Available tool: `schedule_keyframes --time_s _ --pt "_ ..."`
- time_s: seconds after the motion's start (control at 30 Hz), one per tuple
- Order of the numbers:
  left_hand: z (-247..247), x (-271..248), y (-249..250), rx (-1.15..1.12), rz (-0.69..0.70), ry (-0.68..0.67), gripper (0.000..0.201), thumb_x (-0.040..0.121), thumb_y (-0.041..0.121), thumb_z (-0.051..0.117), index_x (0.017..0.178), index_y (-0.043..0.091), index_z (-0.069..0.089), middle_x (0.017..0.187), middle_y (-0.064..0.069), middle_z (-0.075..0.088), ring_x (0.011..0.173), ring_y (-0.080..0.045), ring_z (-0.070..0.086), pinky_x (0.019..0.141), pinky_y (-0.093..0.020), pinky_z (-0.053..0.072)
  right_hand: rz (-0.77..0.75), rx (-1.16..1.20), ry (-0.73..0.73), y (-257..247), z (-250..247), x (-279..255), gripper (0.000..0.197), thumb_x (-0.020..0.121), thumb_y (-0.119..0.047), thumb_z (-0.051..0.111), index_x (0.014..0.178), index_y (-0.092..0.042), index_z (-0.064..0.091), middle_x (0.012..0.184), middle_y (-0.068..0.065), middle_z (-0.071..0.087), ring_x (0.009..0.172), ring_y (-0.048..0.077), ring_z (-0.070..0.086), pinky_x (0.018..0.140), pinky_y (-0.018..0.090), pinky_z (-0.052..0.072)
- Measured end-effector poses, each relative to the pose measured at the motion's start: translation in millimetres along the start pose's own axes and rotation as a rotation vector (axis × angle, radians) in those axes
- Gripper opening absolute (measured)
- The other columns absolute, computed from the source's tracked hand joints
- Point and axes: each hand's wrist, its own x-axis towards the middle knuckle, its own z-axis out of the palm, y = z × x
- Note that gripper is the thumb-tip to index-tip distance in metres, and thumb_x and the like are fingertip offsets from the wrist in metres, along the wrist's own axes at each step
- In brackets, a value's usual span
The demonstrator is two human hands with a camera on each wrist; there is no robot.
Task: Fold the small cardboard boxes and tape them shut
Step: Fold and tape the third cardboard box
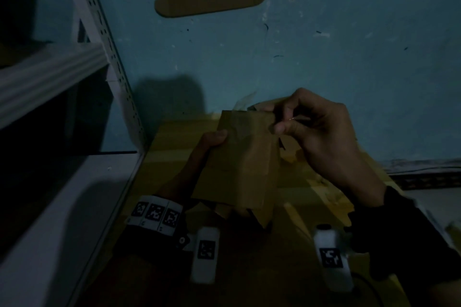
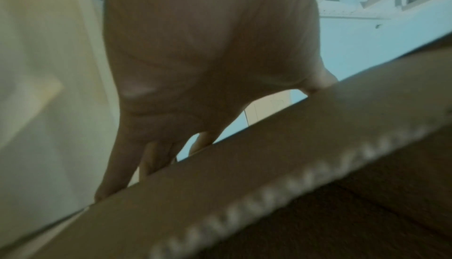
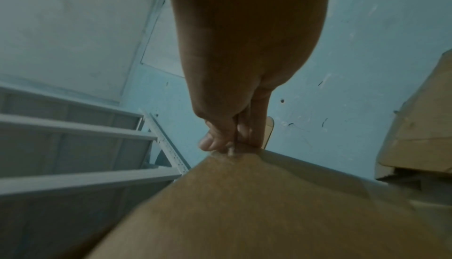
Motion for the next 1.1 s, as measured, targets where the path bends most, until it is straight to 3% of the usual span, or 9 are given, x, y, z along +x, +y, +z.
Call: schedule_keyframes --time_s 0.07,0.17,0.3,0.43,0.67,0.77,0.87,0.97,1.1 --pt "3.3 0.7 -2.4 -0.009 0.003 -0.031 0.044 0.020 0.036 0.095 0.056 0.017 0.077 0.061 0.004 0.070 0.055 -0.007 0.067 0.052 -0.018 0.053 0.016 0.006 0.032 -1.7 -2.9 1.4 0.022 0.085 0.010 0.070 0.078 -0.002 0.053 0.077 -0.011 0.073 0.097 0.016 0.074 0.071 0.052 0.058" --pt "7.2 0.1 -3.5 0.001 0.058 0.023 0.017 0.025 0.021 0.077 0.038 0.014 0.068 0.049 0.009 0.065 0.046 0.000 0.063 0.047 -0.012 0.049 0.017 0.045 0.063 -0.2 -8.2 2.9 0.019 0.085 0.012 0.068 0.079 0.002 0.052 0.068 0.002 0.067 0.093 0.020 0.076 0.068 0.048 0.059" --pt "-1.3 7.3 -5.4 0.015 0.017 -0.005 0.058 -0.005 0.038 0.094 0.040 0.012 0.068 0.048 0.006 0.063 0.044 -0.003 0.061 0.045 -0.014 0.048 0.050 0.130 0.123 -0.9 -8.1 2.2 0.019 0.092 0.011 0.060 0.084 -0.003 0.051 0.066 0.033 0.057 0.077 0.045 0.070 0.065 0.035 0.059" --pt "-7.8 11.5 -4.2 0.031 -0.074 -0.075 0.055 0.007 0.043 0.096 0.049 0.015 0.073 0.055 0.005 0.066 0.049 -0.006 0.063 0.051 -0.016 0.052 0.073 0.187 0.152 -2.4 -7.2 2.7 0.018 0.097 0.006 0.055 0.086 -0.006 0.048 0.071 0.042 0.058 0.063 0.029 0.070 0.055 0.031 0.055" --pt "-7.2 7.6 0.3 -0.005 -0.085 -0.285 0.037 0.048 0.035 0.095 0.075 0.014 0.080 0.076 0.002 0.074 0.066 -0.006 0.070 0.061 -0.019 0.056 0.238 0.355 0.243 1.3 -7.3 3.0 0.019 0.106 -0.008 0.043 0.087 -0.011 0.045 0.067 0.024 0.065 0.054 0.021 0.065 0.047 0.028 0.053" --pt "-11.2 4.9 -4.3 0.069 -0.095 -0.115 0.053 0.014 0.042 0.097 0.054 0.016 0.075 0.056 0.002 0.067 0.048 -0.008 0.063 0.048 -0.017 0.050 0.352 0.398 0.227 -2.2 -8.2 3.7 0.024 0.107 -0.016 0.041 0.084 -0.013 0.046 0.057 0.002 0.066 0.061 0.021 0.068 0.049 0.025 0.053" --pt "-12.1 -0.7 -4.2 0.170 -0.074 -0.117 0.048 0.018 0.040 0.095 0.055 0.016 0.075 0.055 0.004 0.066 0.048 -0.007 0.062 0.049 -0.016 0.050 0.406 0.429 0.202 -5.9 -8.7 4.4 0.025 0.106 -0.021 0.045 0.081 -0.015 0.049 0.077 0.016 0.073 0.069 0.025 0.067 0.057 0.026 0.056" --pt "-13.3 -1.2 -1.9 0.371 0.029 -0.037 0.050 0.044 0.030 0.083 0.090 0.013 0.071 0.068 0.006 0.069 0.058 -0.004 0.063 0.054 -0.015 0.050 0.423 0.447 0.237 -7.0 -14.8 5.7 0.019 0.101 -0.022 0.055 0.085 -0.011 0.055 0.094 0.030 0.068 0.074 0.027 0.066 0.065 0.034 0.059" --pt "-34.7 8.2 1.9 0.732 0.264 0.045 0.143 0.036 0.065 0.089 0.155 0.026 0.020 0.151 -0.001 0.041 0.133 -0.013 0.045 0.105 -0.030 0.047 0.466 0.383 0.195 -5.9 -29.9 7.1 0.009 0.097 -0.015 0.056 0.104 -0.010 0.060 0.098 0.019 0.076 0.084 0.029 0.073 0.077 0.038 0.059"
